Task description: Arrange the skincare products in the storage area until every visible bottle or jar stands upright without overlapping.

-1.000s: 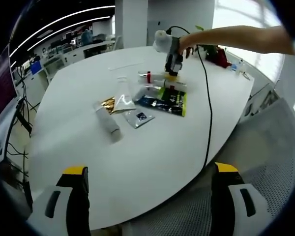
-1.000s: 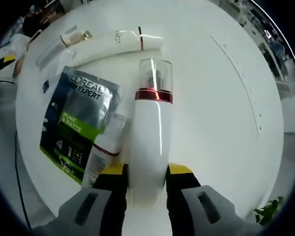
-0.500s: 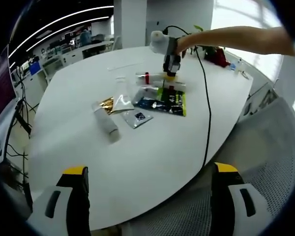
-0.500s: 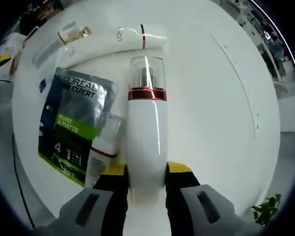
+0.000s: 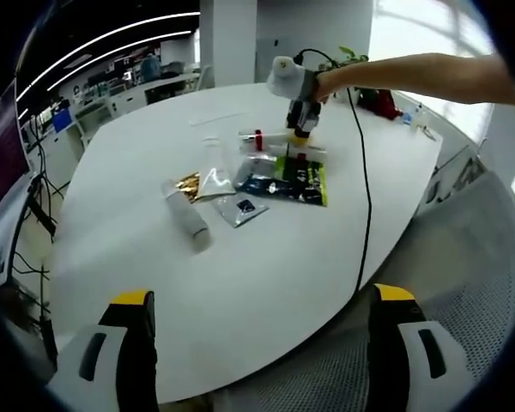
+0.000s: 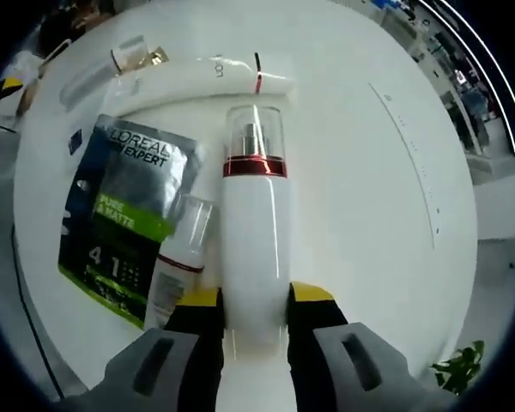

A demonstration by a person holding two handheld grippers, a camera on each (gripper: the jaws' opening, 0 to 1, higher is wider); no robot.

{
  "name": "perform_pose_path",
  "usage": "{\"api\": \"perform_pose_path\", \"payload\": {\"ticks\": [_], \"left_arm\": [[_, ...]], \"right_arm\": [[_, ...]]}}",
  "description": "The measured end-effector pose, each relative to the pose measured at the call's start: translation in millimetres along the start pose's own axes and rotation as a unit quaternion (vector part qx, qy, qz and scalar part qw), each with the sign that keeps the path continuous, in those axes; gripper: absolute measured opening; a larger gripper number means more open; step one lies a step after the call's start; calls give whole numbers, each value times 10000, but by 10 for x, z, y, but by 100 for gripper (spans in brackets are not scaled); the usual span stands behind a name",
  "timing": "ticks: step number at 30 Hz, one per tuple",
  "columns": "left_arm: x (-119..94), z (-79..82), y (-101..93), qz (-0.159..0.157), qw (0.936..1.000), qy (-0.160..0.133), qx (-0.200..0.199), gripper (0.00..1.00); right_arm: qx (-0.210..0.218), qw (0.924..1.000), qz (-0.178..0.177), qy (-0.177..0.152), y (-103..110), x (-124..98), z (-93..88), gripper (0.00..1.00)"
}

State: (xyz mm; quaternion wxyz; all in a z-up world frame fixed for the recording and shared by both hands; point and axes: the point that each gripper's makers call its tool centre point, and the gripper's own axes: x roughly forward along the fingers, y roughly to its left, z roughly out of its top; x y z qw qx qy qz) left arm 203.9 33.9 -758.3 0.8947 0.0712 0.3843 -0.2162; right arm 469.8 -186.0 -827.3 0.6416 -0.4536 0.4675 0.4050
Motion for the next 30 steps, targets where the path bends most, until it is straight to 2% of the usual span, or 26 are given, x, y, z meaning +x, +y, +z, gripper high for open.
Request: {"api": "perform_pose_path", "payload": {"ticks": [6, 9, 14, 19, 21, 23, 24, 26, 27, 28, 30], "left_arm": [[-3, 38, -35, -50, 9999, -85, 24, 96], [-11, 45, -27, -34, 9999, -106, 2, 96], [-18, 43, -31, -42, 9999, -104, 6, 96], [-24, 48, -18, -26, 9999, -116, -12, 96], [-24, 53, -25, -20, 9999, -116, -27, 96], [-18, 46, -35, -32, 10000, -90, -3, 96], [-17, 43, -38, -39, 10000, -83, 4, 96], [-17, 38, -36, -32, 10000, -64, 12, 97], [-18, 39, -34, -26, 10000, -63, 11, 97], [-19, 41, -30, -14, 10000, -67, 1, 97], [-22, 42, -25, -10, 10000, -76, -47, 97]], "right_arm": [[407, 9974, -141, -582, -28, -12, -26, 26], [756, 9940, -8, -794, -35, -14, -36, 25], [782, 9938, 38, -786, -17, -30, -49, 25], [1525, 9815, 410, -1083, -14, -25, -27, 25], [1890, 9733, 535, -1189, -50, -17, -36, 24], [2291, 9607, 762, -1370, 28, -55, -48, 25], [2514, 9528, 920, -1433, 69, -59, -57, 25], [2949, 9320, 1261, -1690, 102, -81, -37, 25], [3093, 9246, 1352, -1768, 123, -93, -39, 24], [3360, 9118, 1460, -1854, 157, -111, -44, 24], [3543, 9017, 1572, -1918, 184, -123, -58, 24]]}}
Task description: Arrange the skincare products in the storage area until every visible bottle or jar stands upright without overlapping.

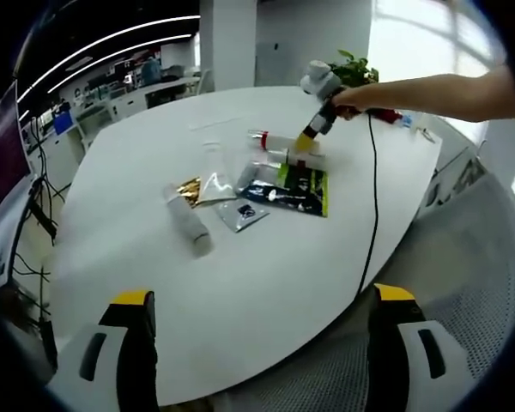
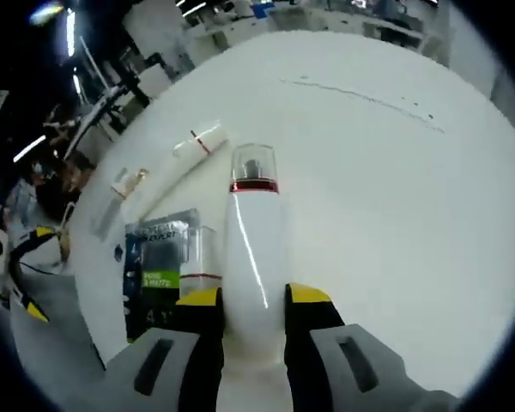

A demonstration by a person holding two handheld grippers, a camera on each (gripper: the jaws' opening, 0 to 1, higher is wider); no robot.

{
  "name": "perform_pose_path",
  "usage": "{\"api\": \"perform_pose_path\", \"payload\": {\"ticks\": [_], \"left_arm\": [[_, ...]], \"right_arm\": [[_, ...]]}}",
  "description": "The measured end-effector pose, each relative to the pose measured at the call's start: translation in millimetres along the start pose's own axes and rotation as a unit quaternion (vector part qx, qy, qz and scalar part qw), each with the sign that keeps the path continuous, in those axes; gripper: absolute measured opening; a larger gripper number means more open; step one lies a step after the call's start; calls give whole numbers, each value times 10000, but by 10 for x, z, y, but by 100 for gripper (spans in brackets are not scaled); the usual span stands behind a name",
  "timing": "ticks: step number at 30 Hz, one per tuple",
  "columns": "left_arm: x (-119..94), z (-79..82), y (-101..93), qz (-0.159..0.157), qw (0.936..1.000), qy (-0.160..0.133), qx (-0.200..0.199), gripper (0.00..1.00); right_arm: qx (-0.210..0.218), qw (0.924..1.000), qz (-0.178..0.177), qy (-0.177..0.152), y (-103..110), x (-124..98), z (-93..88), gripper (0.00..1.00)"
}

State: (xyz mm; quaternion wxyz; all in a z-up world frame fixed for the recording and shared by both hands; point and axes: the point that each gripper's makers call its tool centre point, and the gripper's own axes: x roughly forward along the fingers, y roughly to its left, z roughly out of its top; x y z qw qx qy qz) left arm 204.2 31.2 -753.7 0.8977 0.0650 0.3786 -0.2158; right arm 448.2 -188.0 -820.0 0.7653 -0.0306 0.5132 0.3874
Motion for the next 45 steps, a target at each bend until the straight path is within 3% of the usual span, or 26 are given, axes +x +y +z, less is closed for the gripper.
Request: {"api": "perform_pose_path", "payload": {"ticks": [4, 8, 14, 17, 19, 22, 28, 30, 34, 35, 38, 41, 45], "left_arm": [[-2, -13, 4, 0, 10000, 29, 40, 97], [-10, 0, 15, 36, 10000, 9, 10, 97], [-4, 9, 29, 69, 10000, -20, -40, 96], [-5, 1, 42, 91, 10000, -1, -27, 97], [-8, 7, 49, 104, 9999, -16, -48, 97], [-4, 1, 52, 116, 9999, -6, -43, 97], [-3, 0, 53, 113, 9999, -6, 18, 97], [0, -13, 50, 112, 9999, 27, 37, 97], [2, -21, 45, 95, 9999, 43, 47, 98], [1, -19, 46, 102, 9999, 42, 45, 99], [0, -25, 38, 85, 9999, 54, 33, 98], [1, -8, 8, 14, 10000, 23, 10, 98], [1, 0, 21, 0, 10000, -14, -45, 98]], "right_arm": [[468, 9988, 151, -71, 5, -26, -33, 25], [1033, 9927, 456, -419, 10, -43, -21, 25], [1921, 9736, 862, -888, 46, -108, -43, 25], [2156, 9648, 1002, -1124, 52, -136, -46, 25], [2144, 9635, 1053, -1207, 65, -148, -74, 25], [2546, 9462, 1315, -1503, 114, -148, -80, 25], [3070, 9196, 1633, -1830, 155, -179, -138, 25], [3027, 9173, 1661, -1985, 153, -191, -146, 25], [3252, 9034, 1827, -2115, 179, -223, -170, 25], [3426, 8963, 1875, -2100, 185, -228, -182, 25], [3383, 8971, 1883, -2130, 179, -220, -198, 25], [3732, 8742, 2087, -2301, 178, -253, -159, 25], [3840, 8658, 2156, -2377, 165, -238, -199, 25]]}}
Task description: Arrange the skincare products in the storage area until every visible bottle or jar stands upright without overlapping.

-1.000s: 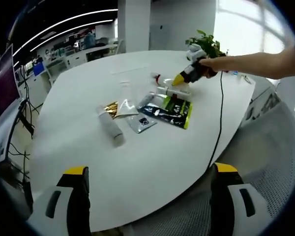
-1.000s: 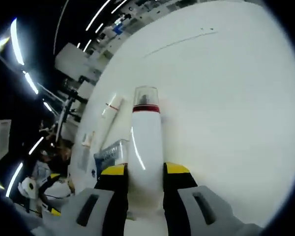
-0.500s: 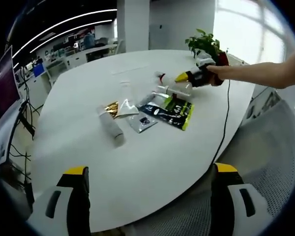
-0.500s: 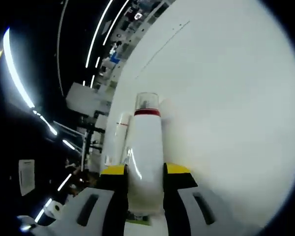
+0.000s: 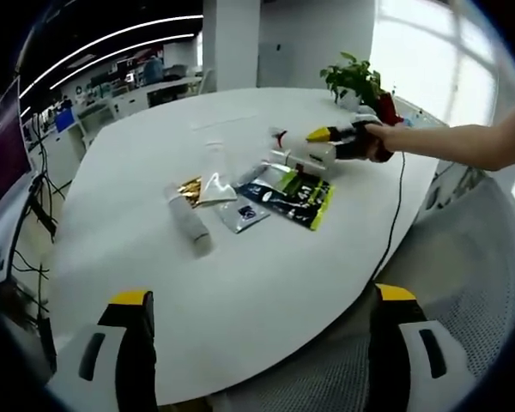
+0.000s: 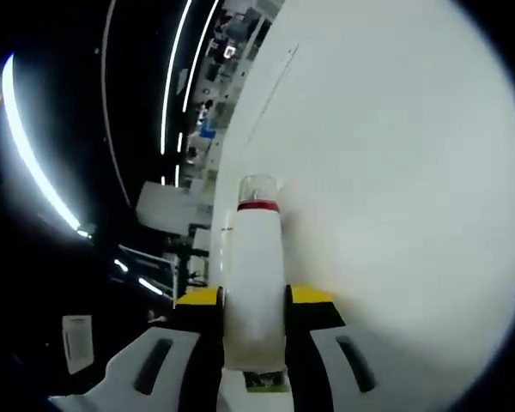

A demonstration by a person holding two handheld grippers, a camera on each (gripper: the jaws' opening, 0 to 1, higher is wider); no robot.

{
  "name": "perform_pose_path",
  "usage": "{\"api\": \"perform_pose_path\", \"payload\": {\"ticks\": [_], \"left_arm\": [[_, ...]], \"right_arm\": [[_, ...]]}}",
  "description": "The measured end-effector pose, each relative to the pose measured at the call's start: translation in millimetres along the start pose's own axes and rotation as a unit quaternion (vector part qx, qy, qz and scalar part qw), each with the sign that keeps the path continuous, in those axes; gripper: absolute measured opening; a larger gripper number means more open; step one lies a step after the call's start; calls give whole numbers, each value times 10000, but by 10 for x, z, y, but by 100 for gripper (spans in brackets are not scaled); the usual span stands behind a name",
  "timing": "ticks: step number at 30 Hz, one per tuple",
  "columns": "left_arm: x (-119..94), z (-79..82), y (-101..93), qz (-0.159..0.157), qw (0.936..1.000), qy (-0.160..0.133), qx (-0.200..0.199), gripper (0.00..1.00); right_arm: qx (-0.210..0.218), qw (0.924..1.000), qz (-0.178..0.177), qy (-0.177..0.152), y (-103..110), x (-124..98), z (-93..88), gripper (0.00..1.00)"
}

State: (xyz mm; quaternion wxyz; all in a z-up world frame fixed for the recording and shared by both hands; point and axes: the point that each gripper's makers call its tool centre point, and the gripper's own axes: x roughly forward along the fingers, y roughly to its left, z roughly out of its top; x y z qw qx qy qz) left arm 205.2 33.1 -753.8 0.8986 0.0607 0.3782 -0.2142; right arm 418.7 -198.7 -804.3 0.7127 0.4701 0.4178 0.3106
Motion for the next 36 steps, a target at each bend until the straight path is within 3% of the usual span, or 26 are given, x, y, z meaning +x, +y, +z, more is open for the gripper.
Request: {"api": "perform_pose_path", "payload": {"ticks": [6, 15, 20, 25, 28, 36], "left_arm": [[0, 8, -23, -62, 10000, -4, -35, 98], [-2, -14, -163, -341, 9994, 114, -12, 98], [-54, 8, -138, -400, 9991, 149, 47, 99], [-102, 215, -127, -769, 9969, -112, -133, 99], [-128, 423, -197, -1106, 9926, -432, -269, 99], [-10, 722, -161, -1324, 9889, -663, -146, 98]], "right_arm": [[169, 9993, 295, -172, 82, -40, 11, 25], [-21, 9988, 474, -106, 271, -79, -79, 25], [17, 9975, 702, -128, 419, -99, -147, 25], [-36, 9969, 786, -64, 509, -114, -210, 25], [-30, 9965, 838, -39, 549, -126, -260, 25], [-76, 9958, 913, 35, 642, -193, -388, 25]]}}
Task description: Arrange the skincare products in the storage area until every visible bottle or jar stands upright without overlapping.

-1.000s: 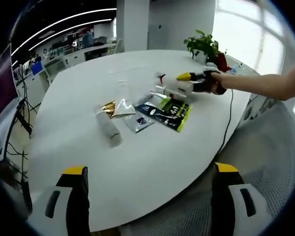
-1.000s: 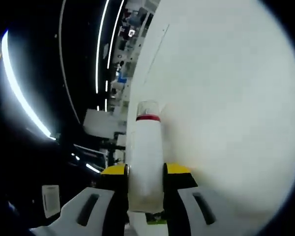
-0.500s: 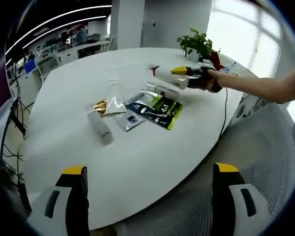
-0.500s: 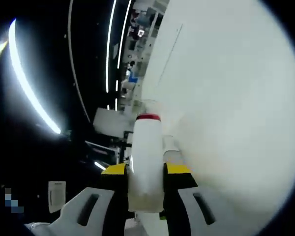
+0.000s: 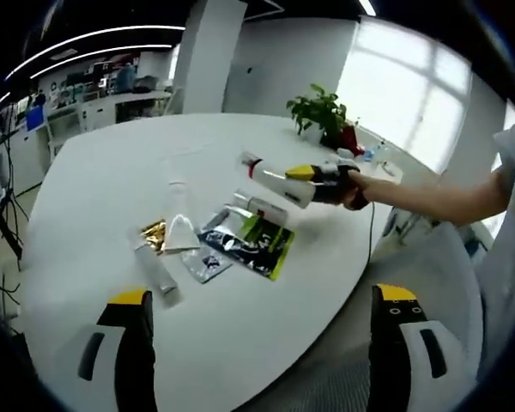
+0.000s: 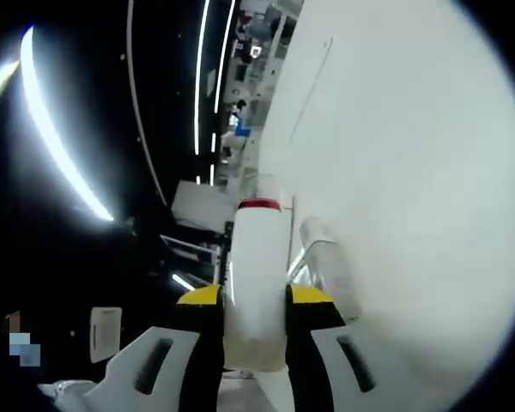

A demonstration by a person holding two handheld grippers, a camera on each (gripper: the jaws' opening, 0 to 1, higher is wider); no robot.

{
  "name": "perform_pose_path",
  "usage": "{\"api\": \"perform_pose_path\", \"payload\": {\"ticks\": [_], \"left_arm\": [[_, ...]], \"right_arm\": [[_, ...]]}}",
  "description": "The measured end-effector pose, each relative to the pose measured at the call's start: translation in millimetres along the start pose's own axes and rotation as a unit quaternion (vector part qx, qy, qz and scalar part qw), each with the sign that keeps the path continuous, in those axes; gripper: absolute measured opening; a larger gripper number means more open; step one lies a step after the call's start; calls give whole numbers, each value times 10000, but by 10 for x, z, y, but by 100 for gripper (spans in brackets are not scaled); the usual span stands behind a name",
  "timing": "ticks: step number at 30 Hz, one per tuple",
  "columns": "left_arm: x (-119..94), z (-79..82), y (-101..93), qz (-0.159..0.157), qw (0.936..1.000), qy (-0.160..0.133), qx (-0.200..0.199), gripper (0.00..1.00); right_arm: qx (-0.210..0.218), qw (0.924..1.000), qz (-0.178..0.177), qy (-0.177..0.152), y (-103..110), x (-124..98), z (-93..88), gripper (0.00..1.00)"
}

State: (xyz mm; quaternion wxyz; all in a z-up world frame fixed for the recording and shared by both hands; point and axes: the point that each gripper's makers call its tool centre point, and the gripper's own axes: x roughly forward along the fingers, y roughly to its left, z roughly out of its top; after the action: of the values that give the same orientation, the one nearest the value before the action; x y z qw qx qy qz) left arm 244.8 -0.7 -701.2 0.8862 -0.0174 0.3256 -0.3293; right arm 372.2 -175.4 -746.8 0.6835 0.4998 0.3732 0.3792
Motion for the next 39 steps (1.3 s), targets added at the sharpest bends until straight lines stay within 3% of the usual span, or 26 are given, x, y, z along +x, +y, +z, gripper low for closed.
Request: {"api": "perform_pose_path", "payload": {"ticks": [8, 11, 20, 23, 29, 32, 39], "left_arm": [[261, 279, 10, -424, 9988, -250, -68, 96], [351, 445, -3, -582, 9964, -604, -94, 97], [566, 716, -6, -1010, 9901, -798, -560, 85], [670, 852, -11, -1223, 9841, -1009, -805, 79], [865, 912, 23, -1350, 9806, -1014, -992, 70], [926, 1015, 2, -1510, 9719, -1337, -1213, 61], [1061, 993, 2, -1730, 9579, -1430, -1790, 58]], "right_arm": [[67, 9999, 112, 38, 115, -15, -125, 25], [40, 9998, 182, 60, 190, -8, -164, 25], [-20, 9988, 456, 171, 435, 39, -272, 25], [-28, 9984, 525, 230, 490, 64, -325, 25], [-43, 9974, 670, 275, 602, 98, -385, 25], [-72, 9970, 696, 338, 642, 118, -424, 25], [-122, 9955, 832, 439, 763, 152, -528, 25]]}}
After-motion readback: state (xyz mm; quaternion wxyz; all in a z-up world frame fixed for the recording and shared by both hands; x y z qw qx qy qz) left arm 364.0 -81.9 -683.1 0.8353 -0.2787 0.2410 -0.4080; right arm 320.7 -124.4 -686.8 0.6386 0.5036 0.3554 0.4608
